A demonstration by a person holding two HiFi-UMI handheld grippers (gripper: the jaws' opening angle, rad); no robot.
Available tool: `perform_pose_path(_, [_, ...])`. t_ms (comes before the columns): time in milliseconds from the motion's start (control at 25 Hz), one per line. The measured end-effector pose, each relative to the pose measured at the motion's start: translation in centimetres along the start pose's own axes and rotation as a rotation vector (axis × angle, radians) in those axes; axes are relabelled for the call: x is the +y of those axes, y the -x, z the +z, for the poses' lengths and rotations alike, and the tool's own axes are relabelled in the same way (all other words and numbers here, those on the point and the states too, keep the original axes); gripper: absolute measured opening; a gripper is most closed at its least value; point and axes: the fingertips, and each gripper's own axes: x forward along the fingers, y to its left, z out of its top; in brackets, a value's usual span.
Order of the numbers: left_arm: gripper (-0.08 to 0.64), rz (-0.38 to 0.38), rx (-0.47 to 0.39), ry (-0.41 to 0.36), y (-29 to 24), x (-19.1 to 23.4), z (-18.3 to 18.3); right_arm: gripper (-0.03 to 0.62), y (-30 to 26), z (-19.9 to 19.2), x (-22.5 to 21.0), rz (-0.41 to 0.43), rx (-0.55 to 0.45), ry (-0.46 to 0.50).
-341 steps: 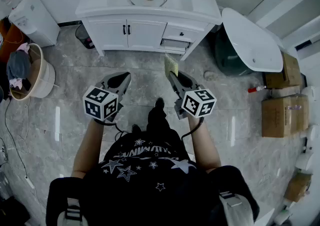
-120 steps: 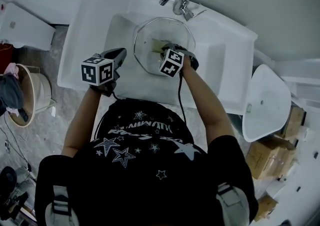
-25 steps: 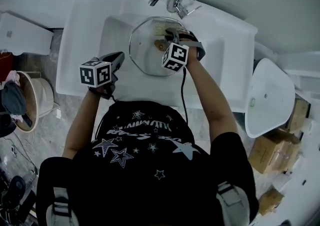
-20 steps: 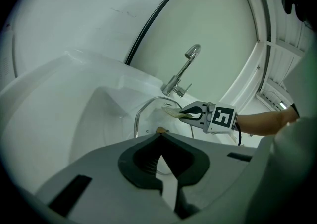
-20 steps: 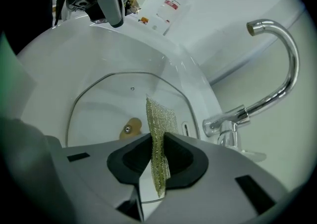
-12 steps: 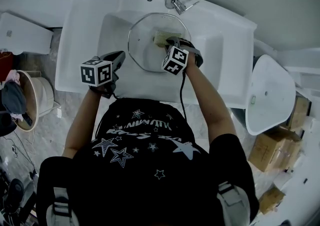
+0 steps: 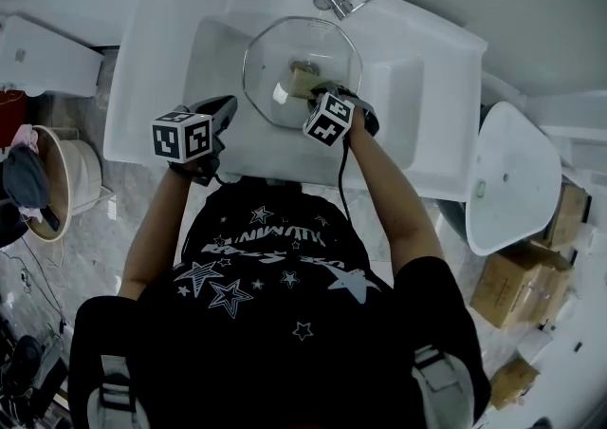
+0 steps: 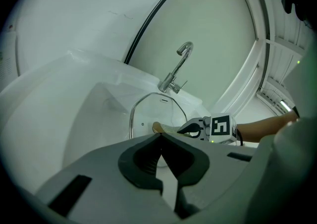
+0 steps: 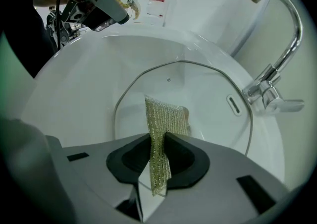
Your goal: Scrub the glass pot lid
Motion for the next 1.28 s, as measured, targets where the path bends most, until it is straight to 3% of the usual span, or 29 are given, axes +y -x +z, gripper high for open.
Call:
perform_pose_path(520, [0.008, 0.009, -0.011, -0.002, 0.6, -1.4, -1.0, 0.084, 0.6, -1.1, 6.1, 0.225, 0.05, 0.055])
perform_pose_path(960, [0.008, 0.015, -0.016, -0.004, 1.1, -1.8, -1.4, 0.084, 1.7, -1.1, 8.6, 0.388, 0.063, 0.006])
perform_pose_path(1080, [0.008, 0.014, -0.015, -0.007, 1.1, -1.8, -1.5, 0.084, 2.2, -1.8, 10.0, 0.481, 0.099, -0.04])
perform_pose_path(1280, [0.008, 0.01, -0.011, -0.013, 0.8, -1.6, -1.0, 0.084, 2.2, -1.5, 9.1, 0.494, 0.097, -0.03])
